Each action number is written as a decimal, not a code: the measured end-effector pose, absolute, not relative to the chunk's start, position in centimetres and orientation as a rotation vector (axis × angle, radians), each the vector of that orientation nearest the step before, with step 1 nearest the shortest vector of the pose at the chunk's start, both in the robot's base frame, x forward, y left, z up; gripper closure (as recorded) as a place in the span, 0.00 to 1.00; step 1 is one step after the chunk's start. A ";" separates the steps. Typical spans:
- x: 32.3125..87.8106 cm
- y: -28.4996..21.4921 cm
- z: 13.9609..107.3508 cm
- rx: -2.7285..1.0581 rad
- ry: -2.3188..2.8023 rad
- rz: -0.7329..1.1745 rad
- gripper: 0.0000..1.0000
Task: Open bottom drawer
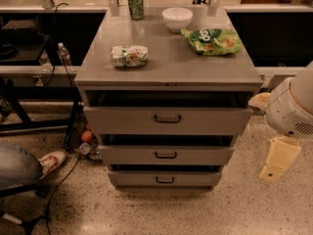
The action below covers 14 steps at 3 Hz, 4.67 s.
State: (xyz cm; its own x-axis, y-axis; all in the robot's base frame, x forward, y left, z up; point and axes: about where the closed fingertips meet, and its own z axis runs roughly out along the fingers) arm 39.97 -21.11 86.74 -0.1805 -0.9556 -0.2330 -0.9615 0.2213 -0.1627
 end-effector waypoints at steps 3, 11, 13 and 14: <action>37.4 -22.8 66.6 -1.885 2.237 0.219 0.00; 47.2 -17.9 30.3 -1.894 1.964 0.649 0.00; 51.3 -20.3 24.9 -1.902 1.899 0.561 0.00; 52.3 -21.5 24.2 -1.841 1.839 0.530 0.00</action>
Offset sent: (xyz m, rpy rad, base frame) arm -0.0264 -0.0207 -0.2443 0.0749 0.1833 0.0643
